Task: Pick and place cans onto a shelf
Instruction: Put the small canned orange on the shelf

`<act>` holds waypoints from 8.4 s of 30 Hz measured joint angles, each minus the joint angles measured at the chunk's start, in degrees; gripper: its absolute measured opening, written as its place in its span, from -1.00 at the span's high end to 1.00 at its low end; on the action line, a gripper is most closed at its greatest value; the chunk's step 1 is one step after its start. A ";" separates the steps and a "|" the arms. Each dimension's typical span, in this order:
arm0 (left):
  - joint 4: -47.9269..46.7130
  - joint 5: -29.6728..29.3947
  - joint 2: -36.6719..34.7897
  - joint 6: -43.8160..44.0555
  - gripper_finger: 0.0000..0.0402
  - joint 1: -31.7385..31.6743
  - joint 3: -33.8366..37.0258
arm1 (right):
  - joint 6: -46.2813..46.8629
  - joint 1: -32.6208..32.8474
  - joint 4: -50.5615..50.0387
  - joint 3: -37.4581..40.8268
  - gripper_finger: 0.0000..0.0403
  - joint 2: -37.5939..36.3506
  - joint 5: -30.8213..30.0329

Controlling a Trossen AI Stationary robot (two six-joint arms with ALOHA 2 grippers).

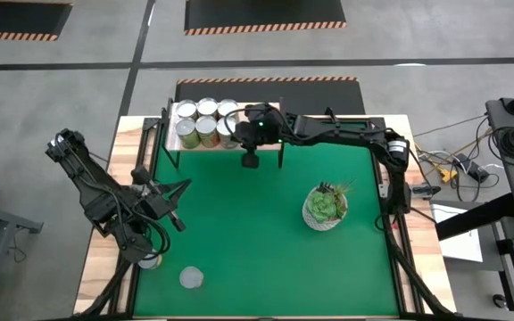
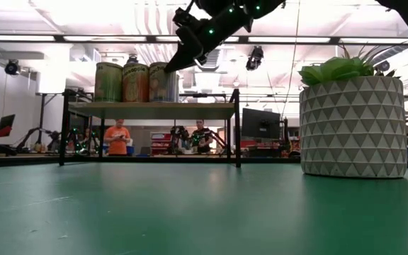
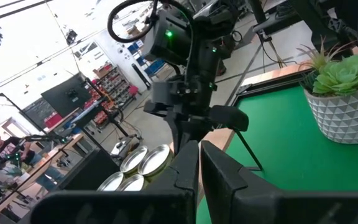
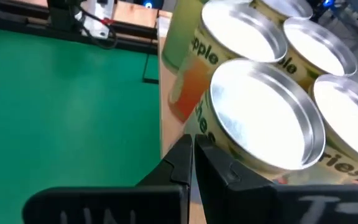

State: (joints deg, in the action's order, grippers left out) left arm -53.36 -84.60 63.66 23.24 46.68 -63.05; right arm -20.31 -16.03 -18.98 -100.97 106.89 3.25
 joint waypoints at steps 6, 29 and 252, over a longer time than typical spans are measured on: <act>0.00 0.00 0.00 0.01 1.00 0.00 0.00 | -0.27 -0.13 1.29 0.00 0.96 0.00 0.17; 3.58 18.54 0.00 3.49 1.00 0.00 0.00 | 0.78 17.98 -9.39 5.17 0.96 -9.44 -2.87; -8.25 32.14 30.11 -8.23 -0.72 -24.67 -36.22 | -5.60 29.99 21.77 51.33 0.96 -47.98 -21.37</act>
State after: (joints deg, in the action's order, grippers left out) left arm -61.61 -52.45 93.77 15.01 22.00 -99.27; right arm -25.91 13.96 2.79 -49.64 58.92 -18.12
